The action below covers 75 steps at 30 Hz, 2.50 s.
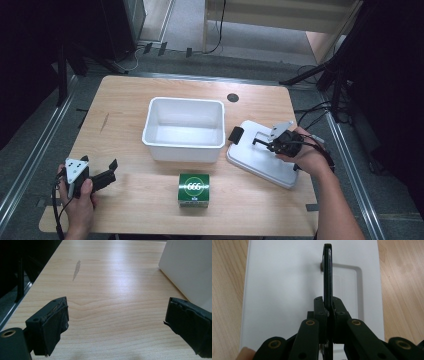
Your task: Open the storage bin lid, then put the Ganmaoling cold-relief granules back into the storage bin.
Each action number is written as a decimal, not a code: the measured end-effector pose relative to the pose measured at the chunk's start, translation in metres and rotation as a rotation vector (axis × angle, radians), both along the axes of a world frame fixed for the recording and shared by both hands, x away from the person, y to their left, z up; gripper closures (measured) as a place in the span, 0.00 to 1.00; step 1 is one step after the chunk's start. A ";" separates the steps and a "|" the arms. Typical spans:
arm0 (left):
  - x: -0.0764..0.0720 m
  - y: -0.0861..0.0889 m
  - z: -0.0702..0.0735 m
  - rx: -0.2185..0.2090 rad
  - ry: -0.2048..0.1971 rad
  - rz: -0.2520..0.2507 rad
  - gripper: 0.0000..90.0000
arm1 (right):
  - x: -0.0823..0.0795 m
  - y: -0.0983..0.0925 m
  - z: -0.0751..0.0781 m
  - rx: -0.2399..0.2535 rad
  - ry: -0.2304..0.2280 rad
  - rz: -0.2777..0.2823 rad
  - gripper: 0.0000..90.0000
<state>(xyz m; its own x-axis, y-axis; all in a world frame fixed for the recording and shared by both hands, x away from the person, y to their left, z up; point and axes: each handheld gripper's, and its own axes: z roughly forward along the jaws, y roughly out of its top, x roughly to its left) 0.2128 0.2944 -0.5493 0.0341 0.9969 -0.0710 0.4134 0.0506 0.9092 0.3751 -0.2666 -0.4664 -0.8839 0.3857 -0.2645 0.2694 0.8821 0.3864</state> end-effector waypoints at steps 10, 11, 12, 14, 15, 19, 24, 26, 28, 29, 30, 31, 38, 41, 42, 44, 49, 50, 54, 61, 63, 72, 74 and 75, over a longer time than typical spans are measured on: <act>0.000 0.000 0.000 -0.004 -0.001 0.002 0.06 | -0.010 0.009 -0.007 0.013 -0.016 0.006 0.85; 0.000 0.000 0.000 -0.003 -0.001 0.002 0.06 | -0.010 0.009 -0.007 0.013 -0.016 0.006 0.85; 0.000 0.000 0.000 -0.004 -0.001 0.003 0.06 | -0.011 0.010 -0.006 0.027 -0.017 0.011 0.81; 0.000 0.000 0.000 -0.002 0.001 0.001 0.06 | -0.015 0.012 -0.005 0.063 0.004 0.015 0.67; 0.000 0.000 0.000 -0.001 0.001 0.001 0.06 | -0.017 0.013 -0.005 0.069 0.013 0.016 0.62; 0.000 0.000 0.000 -0.001 0.001 0.001 0.06 | -0.025 0.017 -0.002 0.076 0.011 0.030 0.47; 0.000 -0.001 0.000 0.002 0.001 -0.001 0.06 | -0.041 0.025 0.011 0.128 0.027 0.010 0.13; 0.000 -0.001 0.000 0.000 0.001 -0.002 0.06 | -0.044 0.027 0.011 0.119 0.027 0.012 0.10; 0.000 -0.001 0.000 0.000 0.002 -0.003 0.06 | -0.051 0.034 0.012 0.100 0.072 0.038 0.00; 0.000 -0.001 0.000 0.001 0.002 -0.004 0.06 | -0.053 0.037 0.013 0.110 0.099 0.056 0.00; 0.000 -0.001 0.000 0.001 0.003 -0.004 0.06 | -0.055 0.041 0.013 0.112 0.107 0.068 0.00; 0.000 -0.001 0.000 0.000 0.002 -0.003 0.06 | -0.057 0.043 0.013 0.111 0.113 0.078 0.00; 0.000 0.000 0.000 0.000 0.003 -0.004 0.06 | -0.072 0.074 0.009 0.109 0.117 0.157 0.00; 0.000 0.000 0.000 -0.003 0.002 -0.003 0.06 | -0.077 0.088 0.006 0.116 0.124 0.193 0.00; 0.001 0.000 0.000 -0.003 0.005 -0.003 0.06 | -0.081 0.098 0.005 0.120 0.127 0.211 0.00; 0.001 0.000 0.000 -0.003 0.006 -0.003 0.06 | -0.082 0.102 0.005 0.125 0.131 0.224 0.00; 0.001 0.000 0.000 -0.007 0.007 -0.002 0.06 | -0.088 0.123 0.003 0.127 0.138 0.267 0.00; 0.001 0.001 0.000 -0.008 0.008 -0.004 0.06 | -0.090 0.127 0.003 0.127 0.141 0.273 0.00; 0.002 0.001 0.000 -0.012 0.005 -0.003 0.06 | -0.094 0.141 0.002 0.137 0.146 0.303 0.00; 0.002 0.000 0.000 -0.012 0.003 -0.002 0.06 | -0.101 0.156 0.003 0.136 0.154 0.332 0.00; 0.002 0.000 0.000 -0.007 0.007 -0.004 0.06 | -0.103 0.160 0.002 0.139 0.155 0.351 0.00; 0.002 0.000 0.000 -0.001 0.011 -0.004 0.06 | -0.111 0.174 0.002 0.121 0.180 0.387 0.00; 0.002 0.000 0.000 -0.002 0.010 -0.003 0.06 | -0.111 0.175 0.001 0.120 0.182 0.390 0.00; 0.002 0.000 0.000 -0.002 0.010 -0.003 0.06 | -0.111 0.177 0.000 0.115 0.183 0.391 0.00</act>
<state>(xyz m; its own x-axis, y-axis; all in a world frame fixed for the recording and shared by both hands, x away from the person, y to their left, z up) 0.2152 0.2944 -0.5496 0.0363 0.9967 -0.0729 0.4227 0.0508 0.9048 0.2639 -0.0897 -0.4664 -0.9974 0.0314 -0.0649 -0.0024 0.8855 0.4647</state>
